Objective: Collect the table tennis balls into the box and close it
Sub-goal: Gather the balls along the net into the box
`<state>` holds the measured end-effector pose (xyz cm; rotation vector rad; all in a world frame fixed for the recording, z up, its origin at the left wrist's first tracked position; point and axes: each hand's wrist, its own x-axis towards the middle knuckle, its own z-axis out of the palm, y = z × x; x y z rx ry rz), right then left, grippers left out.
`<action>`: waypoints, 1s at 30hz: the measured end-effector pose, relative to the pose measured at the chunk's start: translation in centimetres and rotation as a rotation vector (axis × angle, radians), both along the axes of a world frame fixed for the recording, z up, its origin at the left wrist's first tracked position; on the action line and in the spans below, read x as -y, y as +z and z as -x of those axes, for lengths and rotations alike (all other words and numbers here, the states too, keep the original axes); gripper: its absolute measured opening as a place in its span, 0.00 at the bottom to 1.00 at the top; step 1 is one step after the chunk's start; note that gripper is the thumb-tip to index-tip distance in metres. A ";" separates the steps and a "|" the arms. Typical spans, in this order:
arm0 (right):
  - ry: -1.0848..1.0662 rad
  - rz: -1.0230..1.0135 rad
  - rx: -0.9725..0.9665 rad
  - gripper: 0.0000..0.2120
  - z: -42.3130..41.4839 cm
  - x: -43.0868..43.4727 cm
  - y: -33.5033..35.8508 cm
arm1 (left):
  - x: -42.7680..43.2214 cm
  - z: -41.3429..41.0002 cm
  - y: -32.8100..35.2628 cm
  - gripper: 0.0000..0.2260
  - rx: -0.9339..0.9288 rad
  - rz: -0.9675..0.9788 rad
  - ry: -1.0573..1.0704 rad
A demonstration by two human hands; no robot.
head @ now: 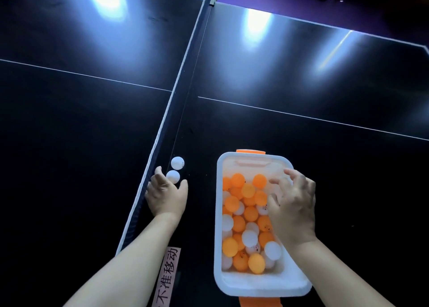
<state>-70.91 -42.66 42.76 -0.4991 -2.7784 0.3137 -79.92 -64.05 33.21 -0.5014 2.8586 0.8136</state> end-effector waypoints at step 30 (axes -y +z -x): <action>0.603 0.120 0.630 0.13 17.6 13.3 -3.2 | 1.3 -6.3 4.0 0.20 -0.054 -0.601 0.068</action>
